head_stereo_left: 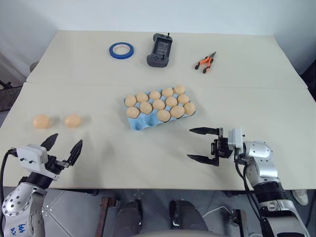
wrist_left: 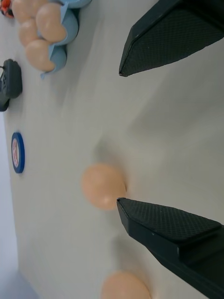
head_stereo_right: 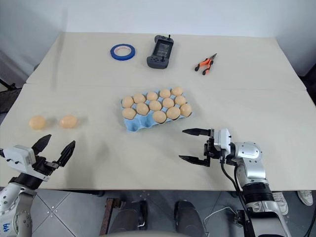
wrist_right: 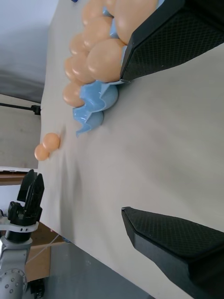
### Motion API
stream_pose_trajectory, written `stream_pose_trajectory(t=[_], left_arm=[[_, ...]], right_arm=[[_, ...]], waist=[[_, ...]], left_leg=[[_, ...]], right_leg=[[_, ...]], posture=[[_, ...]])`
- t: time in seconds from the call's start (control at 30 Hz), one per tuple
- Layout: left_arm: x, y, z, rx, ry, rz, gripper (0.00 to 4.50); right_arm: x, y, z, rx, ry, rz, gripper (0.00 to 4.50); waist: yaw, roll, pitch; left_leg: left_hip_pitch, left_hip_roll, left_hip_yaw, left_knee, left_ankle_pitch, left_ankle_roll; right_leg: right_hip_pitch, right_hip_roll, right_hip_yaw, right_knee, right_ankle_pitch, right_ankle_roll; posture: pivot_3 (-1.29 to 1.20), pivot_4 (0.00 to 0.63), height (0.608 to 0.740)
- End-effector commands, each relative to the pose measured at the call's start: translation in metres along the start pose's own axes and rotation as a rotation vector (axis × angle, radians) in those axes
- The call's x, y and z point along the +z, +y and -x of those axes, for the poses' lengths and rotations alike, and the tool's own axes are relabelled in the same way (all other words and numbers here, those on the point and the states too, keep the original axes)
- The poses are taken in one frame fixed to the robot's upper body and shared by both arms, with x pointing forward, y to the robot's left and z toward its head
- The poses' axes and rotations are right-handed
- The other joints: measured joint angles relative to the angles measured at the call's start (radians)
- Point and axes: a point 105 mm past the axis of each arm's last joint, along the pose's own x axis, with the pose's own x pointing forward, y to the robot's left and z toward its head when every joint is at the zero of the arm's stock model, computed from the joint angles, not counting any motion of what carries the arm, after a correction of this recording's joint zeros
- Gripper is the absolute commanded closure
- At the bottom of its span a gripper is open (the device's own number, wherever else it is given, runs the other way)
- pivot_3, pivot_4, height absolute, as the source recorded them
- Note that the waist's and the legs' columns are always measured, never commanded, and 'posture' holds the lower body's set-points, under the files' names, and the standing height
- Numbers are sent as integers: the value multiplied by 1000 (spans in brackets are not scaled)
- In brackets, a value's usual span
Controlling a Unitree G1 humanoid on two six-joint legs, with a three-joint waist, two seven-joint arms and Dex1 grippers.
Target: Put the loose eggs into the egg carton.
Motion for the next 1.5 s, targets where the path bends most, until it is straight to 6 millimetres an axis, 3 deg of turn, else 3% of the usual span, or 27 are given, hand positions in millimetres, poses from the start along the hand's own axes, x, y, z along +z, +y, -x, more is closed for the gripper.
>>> stream_pose_trajectory(t=[0.03,0.27,0.4,0.5,0.6,0.67,0.77,0.87,1.0,1.13,1.27,1.43,1.5], left_arm=[[19,11,-13,61,-78,-5,138],[26,30,-52,157,-70,56,138],[-1,25,-91,88,95,95,138],[-15,24,-97,73,176,104,138],[-20,27,-96,91,208,93,678],[-20,28,-96,87,211,90,1313],[-4,24,-102,48,148,55,2215],[33,1,-116,-107,-8,1,2521],[56,-46,-132,-369,-68,-67,2521],[60,-106,-139,-678,-62,-96,2521],[54,-150,-149,-871,-33,-126,2521],[47,-172,-156,-978,1,-151,2521],[45,-174,-157,-994,7,-146,1866]], right_arm=[[5,-2,0,4,-15,36,0],[5,-3,-1,-4,-12,41,0],[6,-3,-4,-3,-15,48,0],[8,-2,-4,-6,-18,52,0],[8,-1,-3,-16,-16,53,0],[8,0,-2,-27,-16,53,0],[7,2,-1,-36,-13,49,0],[6,2,-1,-44,-9,46,0],[6,2,1,-57,-2,47,0],[5,0,1,-71,2,54,0],[6,-1,1,-90,2,63,0],[7,1,1,-115,3,68,0],[8,3,2,-133,-1,72,0]], waist=[[1,0,0],[-3,0,0],[0,0,0],[-3,0,0],[-5,0,0],[-4,0,0],[0,0,0],[2,-1,0],[7,-1,0],[2,-1,0],[1,-1,0],[-1,-1,0],[0,-1,0]], left_leg=[[0,0,0,0,0,0],[0,0,0,1,1,1],[0,0,1,1,2,1],[0,0,1,3,1,1],[0,1,4,3,0,1],[1,1,4,2,0,0],[0,1,4,2,0,-1],[0,1,4,3,0,0],[-1,0,3,6,0,0],[0,0,5,6,0,-1],[-1,0,6,6,2,-2],[-1,1,8,6,2,-2],[-1,1,8,7,2,-2]], right_leg=[[0,0,0,0,0,0],[0,1,-1,3,0,1],[-1,1,-2,5,1,1],[-1,1,-2,5,1,2],[-2,1,-2,5,2,3],[-3,1,-3,6,2,3],[-3,1,-4,5,2,3],[-2,0,-4,5,2,3],[-1,0,-4,5,2,3],[0,0,-3,5,2,4],[-1,1,-2,5,2,4],[-2,2,-1,5,2,4],[-2,2,-1,5,2,4]], posture=[[0,150,740],[0,150,740],[0,150,740],[0,150,740],[0,150,740],[0,150,740],[0,150,740],[0,150,740],[0,150,740],[0,150,740],[0,150,740],[0,150,740],[0,150,740]])
